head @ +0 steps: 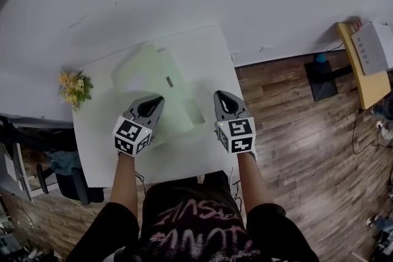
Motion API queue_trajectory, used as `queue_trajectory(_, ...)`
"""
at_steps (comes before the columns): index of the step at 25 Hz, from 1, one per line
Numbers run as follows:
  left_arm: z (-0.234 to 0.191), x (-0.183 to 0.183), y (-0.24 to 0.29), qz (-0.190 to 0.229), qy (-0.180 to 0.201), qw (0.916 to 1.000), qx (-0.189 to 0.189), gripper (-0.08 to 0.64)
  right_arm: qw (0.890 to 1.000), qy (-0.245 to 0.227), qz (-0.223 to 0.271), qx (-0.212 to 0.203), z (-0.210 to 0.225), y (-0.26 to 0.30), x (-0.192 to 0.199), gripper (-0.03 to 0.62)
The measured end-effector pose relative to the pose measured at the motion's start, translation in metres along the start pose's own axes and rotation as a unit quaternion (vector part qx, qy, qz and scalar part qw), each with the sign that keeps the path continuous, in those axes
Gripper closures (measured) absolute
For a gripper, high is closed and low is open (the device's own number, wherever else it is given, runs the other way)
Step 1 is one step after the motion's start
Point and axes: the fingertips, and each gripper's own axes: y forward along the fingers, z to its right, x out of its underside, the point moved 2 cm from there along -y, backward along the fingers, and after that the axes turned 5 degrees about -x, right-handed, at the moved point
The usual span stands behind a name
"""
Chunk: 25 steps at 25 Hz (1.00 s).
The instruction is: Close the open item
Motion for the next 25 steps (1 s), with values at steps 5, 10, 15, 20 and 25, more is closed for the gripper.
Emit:
queue_trajectory(5,0.012,0.009,0.032,-0.043,0.020,0.9988,0.015,0.546,1.000,0.012,-0.012,0.014,0.015,-0.008,0.016,0.566)
queue_trajectory(10,0.021,0.025,0.056,-0.096,0.028,0.9949,0.018,0.546,0.999,0.020,-0.020,0.023,0.026,-0.014,0.028,0.566)
queue_trajectory(15,0.023,0.036,0.069,-0.143,0.029,0.9892,0.012,0.546,0.999,0.022,-0.024,0.027,0.033,-0.019,0.033,0.566)
queue_trajectory(20,0.022,0.042,0.076,-0.171,0.030,0.9848,-0.001,0.546,0.999,0.027,-0.025,0.029,0.039,-0.021,0.036,0.566)
queue_trajectory(25,0.023,0.044,0.078,-0.178,0.026,0.9837,0.001,0.546,0.999,0.025,-0.027,0.025,0.039,-0.022,0.038,0.566)
